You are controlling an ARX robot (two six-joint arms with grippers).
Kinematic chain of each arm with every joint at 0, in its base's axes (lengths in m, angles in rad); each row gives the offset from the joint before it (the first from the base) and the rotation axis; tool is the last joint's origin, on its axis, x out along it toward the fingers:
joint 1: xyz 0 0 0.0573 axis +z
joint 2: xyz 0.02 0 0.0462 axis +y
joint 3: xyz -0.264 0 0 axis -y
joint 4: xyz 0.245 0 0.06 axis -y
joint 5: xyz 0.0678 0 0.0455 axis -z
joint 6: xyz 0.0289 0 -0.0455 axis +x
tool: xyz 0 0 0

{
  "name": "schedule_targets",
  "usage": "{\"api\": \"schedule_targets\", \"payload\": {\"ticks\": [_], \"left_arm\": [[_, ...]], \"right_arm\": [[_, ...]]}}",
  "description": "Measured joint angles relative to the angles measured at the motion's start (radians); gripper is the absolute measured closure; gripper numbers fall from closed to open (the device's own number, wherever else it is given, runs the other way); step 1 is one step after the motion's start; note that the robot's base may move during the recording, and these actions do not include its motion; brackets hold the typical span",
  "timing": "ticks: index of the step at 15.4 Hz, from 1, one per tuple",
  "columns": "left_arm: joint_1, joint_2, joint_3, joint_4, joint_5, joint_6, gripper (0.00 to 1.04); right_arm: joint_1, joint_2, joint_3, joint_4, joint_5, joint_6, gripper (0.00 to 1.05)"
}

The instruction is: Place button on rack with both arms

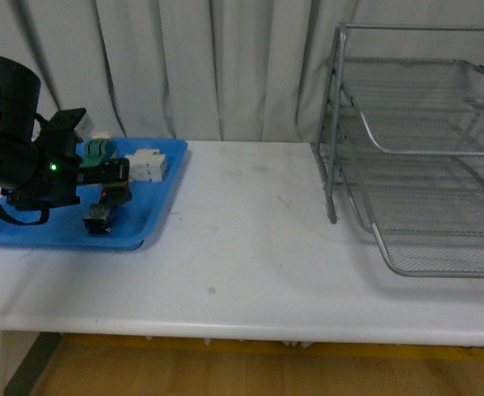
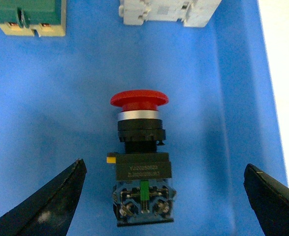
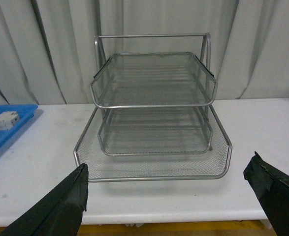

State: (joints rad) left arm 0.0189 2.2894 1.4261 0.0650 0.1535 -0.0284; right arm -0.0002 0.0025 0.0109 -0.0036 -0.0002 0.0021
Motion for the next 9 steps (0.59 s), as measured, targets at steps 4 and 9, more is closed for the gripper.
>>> {"api": "schedule_targets", "payload": {"ticks": [4, 9], "left_arm": [[0.013, 0.12, 0.111, -0.03, -0.005, 0.01, 0.07], [0.018, 0.156, 0.157, -0.043, -0.013, 0.01, 0.51]], "right_arm": [[0.0, 0.0, 0.0, 0.0, 0.0, 0.0, 0.06], [0.0, 0.0, 0.0, 0.0, 0.0, 0.0, 0.06]]}}
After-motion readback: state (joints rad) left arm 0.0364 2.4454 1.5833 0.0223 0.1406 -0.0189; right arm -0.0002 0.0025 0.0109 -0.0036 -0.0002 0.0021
